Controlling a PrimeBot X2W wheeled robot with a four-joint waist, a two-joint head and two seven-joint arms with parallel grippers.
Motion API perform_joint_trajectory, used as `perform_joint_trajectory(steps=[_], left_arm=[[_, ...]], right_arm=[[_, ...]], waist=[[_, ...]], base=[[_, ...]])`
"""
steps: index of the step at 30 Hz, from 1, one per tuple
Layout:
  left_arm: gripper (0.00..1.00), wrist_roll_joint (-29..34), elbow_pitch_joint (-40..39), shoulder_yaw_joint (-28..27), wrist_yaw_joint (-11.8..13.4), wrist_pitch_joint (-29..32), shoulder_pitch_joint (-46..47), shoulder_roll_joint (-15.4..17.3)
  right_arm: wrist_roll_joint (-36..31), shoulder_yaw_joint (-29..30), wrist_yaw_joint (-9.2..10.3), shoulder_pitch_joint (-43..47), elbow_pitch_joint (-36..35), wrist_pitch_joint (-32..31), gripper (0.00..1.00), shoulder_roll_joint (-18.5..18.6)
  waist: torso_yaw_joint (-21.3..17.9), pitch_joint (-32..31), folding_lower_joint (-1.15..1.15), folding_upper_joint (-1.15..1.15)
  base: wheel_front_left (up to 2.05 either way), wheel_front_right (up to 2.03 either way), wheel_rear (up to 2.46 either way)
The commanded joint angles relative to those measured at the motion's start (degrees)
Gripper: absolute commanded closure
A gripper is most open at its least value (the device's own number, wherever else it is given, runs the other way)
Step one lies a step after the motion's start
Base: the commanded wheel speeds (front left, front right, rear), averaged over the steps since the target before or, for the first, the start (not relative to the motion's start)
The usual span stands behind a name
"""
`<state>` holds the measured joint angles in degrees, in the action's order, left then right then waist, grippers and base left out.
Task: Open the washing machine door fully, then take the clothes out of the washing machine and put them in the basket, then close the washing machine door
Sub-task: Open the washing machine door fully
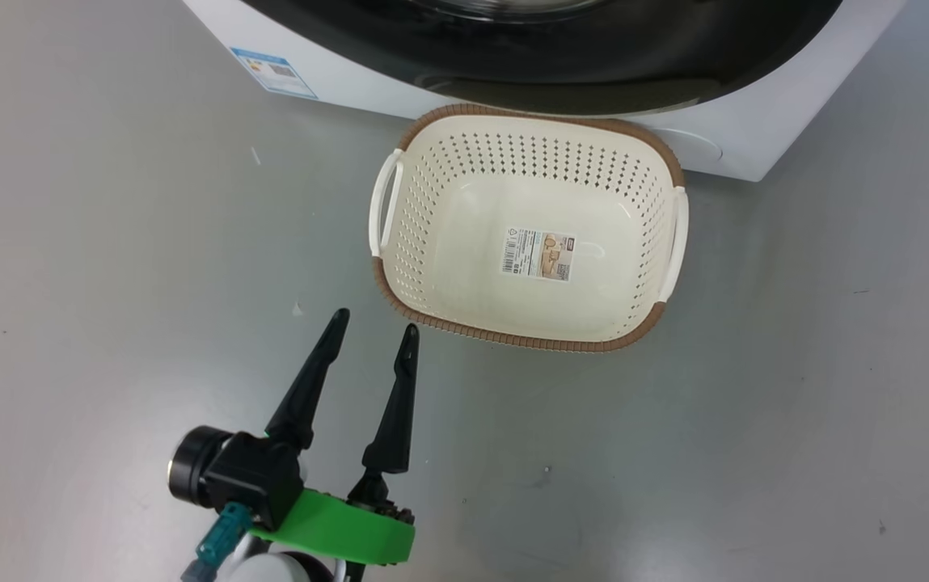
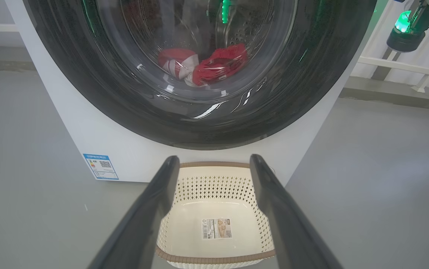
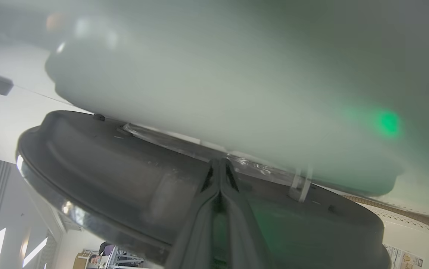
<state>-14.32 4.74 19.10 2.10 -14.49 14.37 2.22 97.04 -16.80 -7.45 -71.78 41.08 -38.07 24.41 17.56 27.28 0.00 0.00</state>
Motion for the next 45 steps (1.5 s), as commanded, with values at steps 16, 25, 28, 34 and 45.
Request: perform_joint_trajectory(steps=[16, 25, 28, 34, 45], left_arm=[[0.00, -0.2, -0.3, -1.5, 0.2, -0.5, 0.1, 0.7], [0.00, -0.4, 0.0, -1.5, -0.1, -0.5, -1.4, 0.7], [0.00, -0.5, 0.0, -1.6, -0.2, -0.5, -1.9, 0.7], [0.00, -0.6, 0.0, -2.0, -0.2, -0.5, -3.3, 0.7], [0.00, -1.0, 0.2, -2.7, 0.0, -0.5, -5.5, 0.7]], right_arm=[[-1.9, 0.0, -0.03, 6.5, -4.1, -2.8, 1.00, -4.1], [-3.0, -0.8, -0.03, 11.7, -7.3, -4.6, 1.00, -5.8], [-3.5, -1.1, -0.03, 13.8, -8.8, -5.1, 1.00, -6.0], [-4.3, -1.4, -0.03, 18.4, -11.4, -5.5, 1.00, -6.7], [-4.9, -2.1, -0.03, 23.4, -14.5, -6.6, 1.00, -8.3]], waist=[[-1.3, -4.2, 0.00, 0.00], [-1.1, -7.1, 0.00, 0.00], [-0.8, -8.1, 0.00, 0.00], [0.1, -10.1, 0.00, 0.00], [2.1, -13.0, 0.00, 0.00]], base=[[0.00, 0.00, 0.00], [0.00, 0.00, 0.00], [0.00, 0.00, 0.00], [0.00, 0.00, 0.00], [0.00, 0.00, 0.00]])
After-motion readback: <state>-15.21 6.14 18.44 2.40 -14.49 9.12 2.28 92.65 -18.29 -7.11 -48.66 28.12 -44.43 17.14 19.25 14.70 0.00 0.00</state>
